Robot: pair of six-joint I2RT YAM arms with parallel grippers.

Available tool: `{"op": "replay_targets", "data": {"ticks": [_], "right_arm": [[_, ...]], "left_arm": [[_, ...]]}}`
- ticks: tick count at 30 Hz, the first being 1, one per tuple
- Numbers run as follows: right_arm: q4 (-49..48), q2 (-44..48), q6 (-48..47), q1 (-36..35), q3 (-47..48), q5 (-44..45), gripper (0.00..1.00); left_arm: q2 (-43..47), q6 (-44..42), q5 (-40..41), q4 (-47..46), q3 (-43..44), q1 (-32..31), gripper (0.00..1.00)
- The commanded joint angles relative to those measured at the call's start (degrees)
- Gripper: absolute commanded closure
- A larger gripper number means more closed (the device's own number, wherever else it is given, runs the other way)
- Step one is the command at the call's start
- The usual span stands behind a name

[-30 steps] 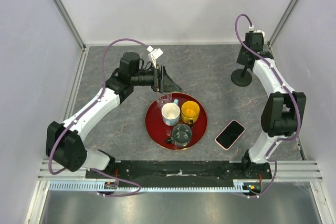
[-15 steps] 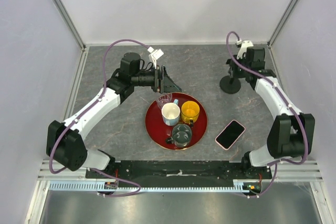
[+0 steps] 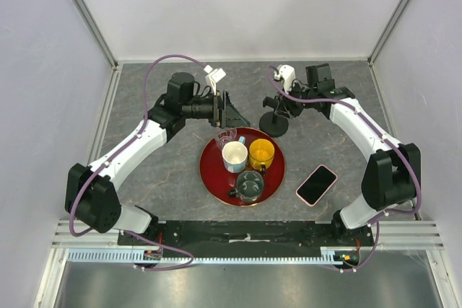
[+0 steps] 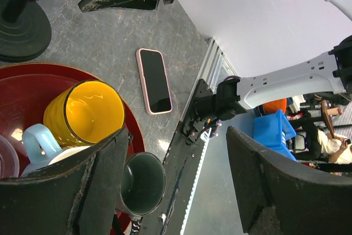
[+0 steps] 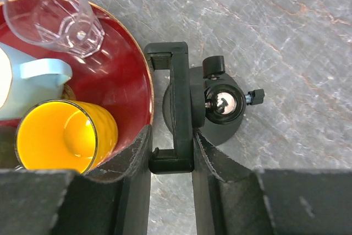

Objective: Place the phone on the phone stand

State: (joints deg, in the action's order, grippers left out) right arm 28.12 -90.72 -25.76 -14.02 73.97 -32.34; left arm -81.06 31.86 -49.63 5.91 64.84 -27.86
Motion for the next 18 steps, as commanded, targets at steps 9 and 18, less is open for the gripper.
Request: {"op": "replay_targets", "data": {"ticks": [9,18], "right_arm": [[-4.74,0.19,-3.43,-2.15,1.43,20.99,1.0],[-6.32,1.33,3.07,0.31,0.65,19.23,0.55]], "left_arm": [[-0.51,-1.88,-1.17,-0.55,0.38,0.08,0.22],[-0.42,-1.71,-1.35,-0.73,0.38,0.08,0.22]]}}
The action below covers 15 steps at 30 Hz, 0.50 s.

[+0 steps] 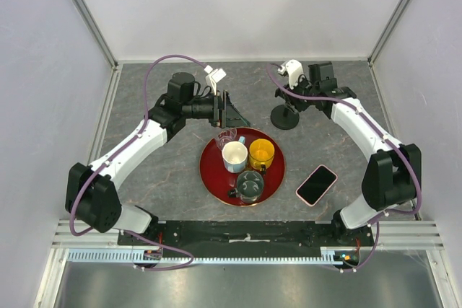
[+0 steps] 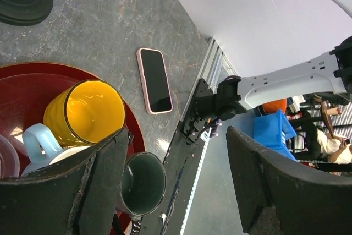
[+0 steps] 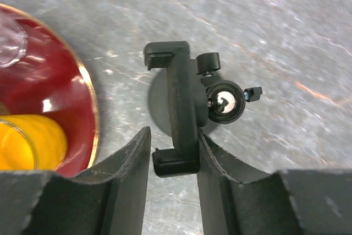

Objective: Place the phone on the phone stand

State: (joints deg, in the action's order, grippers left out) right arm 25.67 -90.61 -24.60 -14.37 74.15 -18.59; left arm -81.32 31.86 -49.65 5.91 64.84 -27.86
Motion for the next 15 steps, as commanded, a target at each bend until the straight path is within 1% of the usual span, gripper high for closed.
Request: {"op": "replay_targets", "data": {"ticks": [1,2,3,4,5,7,8,9,10,11,12,13,14,15], "right_arm": [[-4.48,1.48,2.88,0.75,0.3,7.93,0.45],[-4.92,2.01,4.89,0.75,0.12,9.43,0.4],[-5.54,3.23,6.3,0.75,-0.14,11.71,0.13],[-6.33,4.03,7.71,0.75,-0.49,13.91,0.02],[-6.42,4.91,11.29,0.75,-0.76,18.11,0.02],[-5.2,7.54,16.4,0.75,-1.02,22.52,0.02],[-3.97,8.42,19.21,0.75,-0.76,26.29,0.02],[-2.31,9.91,24.37,0.75,-0.41,27.8,0.02],[1.62,10.79,27.38,0.75,-0.32,29.91,0.02],[2.88,11.85,30.37,0.66,-1.02,32.97,0.02],[4.11,14.64,39.01,0.75,-2.33,44.14,0.02],[6.47,16.24,43.19,0.92,-5.91,49.04,0.02],[7.71,17.56,46.8,1.1,-7.69,51.7,0.02],[8.95,20.27,48.75,1.53,-9.36,51.81,0.02]], "left_arm": [[-0.33,-1.8,-1.33,-0.64,0.29,0.08,0.22],[-0.33,-1.71,-1.33,-0.73,0.29,0.08,0.22],[-0.24,-1.71,-1.33,-0.73,0.29,0.08,0.22],[-0.24,-1.8,-1.5,-0.73,0.29,0.08,0.22],[-0.33,-1.8,-1.42,-0.64,0.29,0.08,0.22],[-0.24,-1.71,-1.42,-0.73,0.29,0.17,0.22],[-0.24,-1.62,-1.42,-0.73,0.29,0.08,0.22],[-0.07,-1.62,-1.59,-0.73,0.38,0.08,0.22],[-0.07,-1.71,-1.51,-0.64,0.38,0.08,0.21],[0.02,-1.62,-1.5,-0.73,0.29,0.0,0.21],[0.02,-1.62,-1.59,-0.64,0.29,0.0,0.21],[0.19,-1.62,-1.59,-0.64,0.29,0.0,0.21],[0.11,-1.62,-1.59,-0.73,0.29,0.0,0.21],[0.11,-1.54,-1.68,-0.73,0.38,0.0,0.21]]}}
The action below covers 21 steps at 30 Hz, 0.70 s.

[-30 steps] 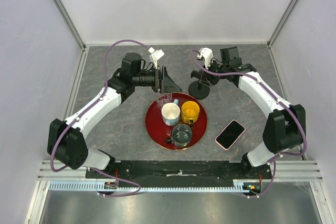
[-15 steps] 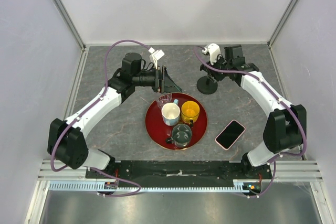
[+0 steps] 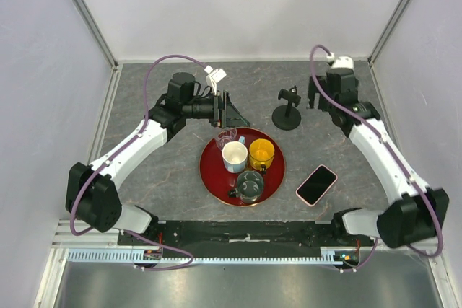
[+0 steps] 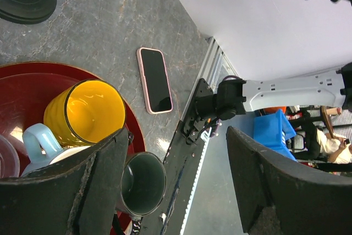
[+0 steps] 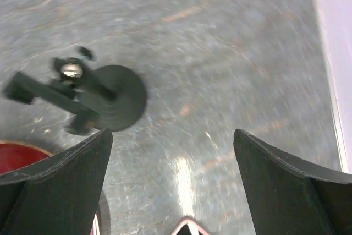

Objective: Place the phone on the phone stand

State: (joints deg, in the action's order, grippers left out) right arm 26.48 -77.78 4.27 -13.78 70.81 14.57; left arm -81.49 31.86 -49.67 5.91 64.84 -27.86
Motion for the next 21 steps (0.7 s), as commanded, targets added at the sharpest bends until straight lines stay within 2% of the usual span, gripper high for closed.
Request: {"op": "replay_targets", "data": {"ticks": [1,7,10,13,18,21], "right_arm": [[10.24,8.77,24.77,1.56,-9.77,18.48,0.02],[23.25,16.6,45.78,2.44,-20.86,15.59,0.02],[27.48,18.97,51.79,2.44,-25.97,11.47,0.02],[23.89,18.28,51.98,2.44,-30.89,5.84,0.02],[24.41,13.18,53.73,2.44,-32.04,4.51,0.02],[20.3,12.04,54.0,2.44,-35.02,0.12,0.02]], "left_arm": [[0.46,-1.45,-1.75,-0.73,0.38,-0.09,0.21],[0.72,-1.36,-1.66,-1.08,0.2,-0.18,0.21],[0.37,-1.18,-1.66,-0.99,0.2,-0.18,0.21],[0.37,-1.09,-2.18,-1.08,0.29,-0.27,0.21],[-0.33,-1.88,-1.22,-0.03,0.38,-0.18,0.21],[-0.77,-1.62,-2.01,-0.11,0.73,-0.27,0.21]]}}
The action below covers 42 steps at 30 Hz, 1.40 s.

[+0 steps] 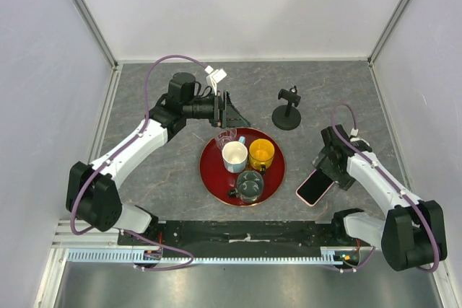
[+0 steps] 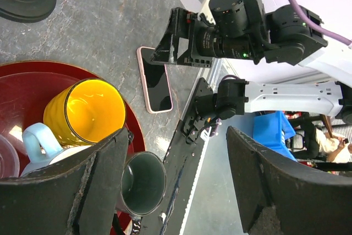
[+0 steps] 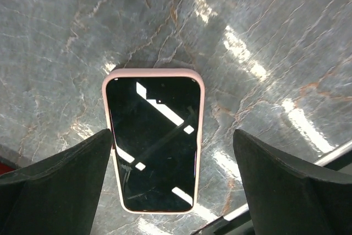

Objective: Place the phone on the phone stand

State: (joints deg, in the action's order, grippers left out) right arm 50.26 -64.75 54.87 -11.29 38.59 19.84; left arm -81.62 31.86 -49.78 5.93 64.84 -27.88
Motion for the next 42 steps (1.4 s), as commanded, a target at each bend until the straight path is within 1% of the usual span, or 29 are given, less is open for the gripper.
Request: {"op": "replay_targets", "data": {"ticks": [1,3,6,9,14,19,26,42], "right_arm": [[-4.2,-1.43,3.66,-0.05,-3.51,-6.03,0.02],[-6.04,-3.27,3.58,-0.05,-5.0,-7.78,0.02],[-7.45,-4.24,3.66,-0.14,-5.63,-7.53,0.02],[-8.59,-2.75,3.49,-0.05,-5.63,-6.92,0.02],[-7.28,1.46,2.96,-0.14,-4.05,-5.77,0.02],[-6.75,2.53,4.28,-0.14,-3.87,-5.86,0.02],[-7.89,-2.57,3.49,-0.14,-2.55,-5.25,0.02],[-10.53,-8.81,9.11,-1.1,-5.19,-5.51,0.03]], "left_arm": [[-0.47,-1.54,-1.99,-0.31,0.55,-0.25,0.21],[-0.47,-1.53,-1.9,-0.48,0.55,-0.25,0.21],[-0.81,-1.45,-1.99,-0.57,0.46,-0.25,0.21],[-1.08,-0.83,-2.6,-1.19,0.29,-0.25,0.21],[-1.52,-1.27,-2.16,-0.92,0.29,-0.25,0.21],[-1.61,-1.18,-2.34,-0.92,0.29,-0.33,0.21],[-1.69,-1.09,-2.43,-1.01,0.29,-0.33,0.21],[-2.22,-0.57,-3.22,-1.28,0.29,-0.33,0.21]]}}
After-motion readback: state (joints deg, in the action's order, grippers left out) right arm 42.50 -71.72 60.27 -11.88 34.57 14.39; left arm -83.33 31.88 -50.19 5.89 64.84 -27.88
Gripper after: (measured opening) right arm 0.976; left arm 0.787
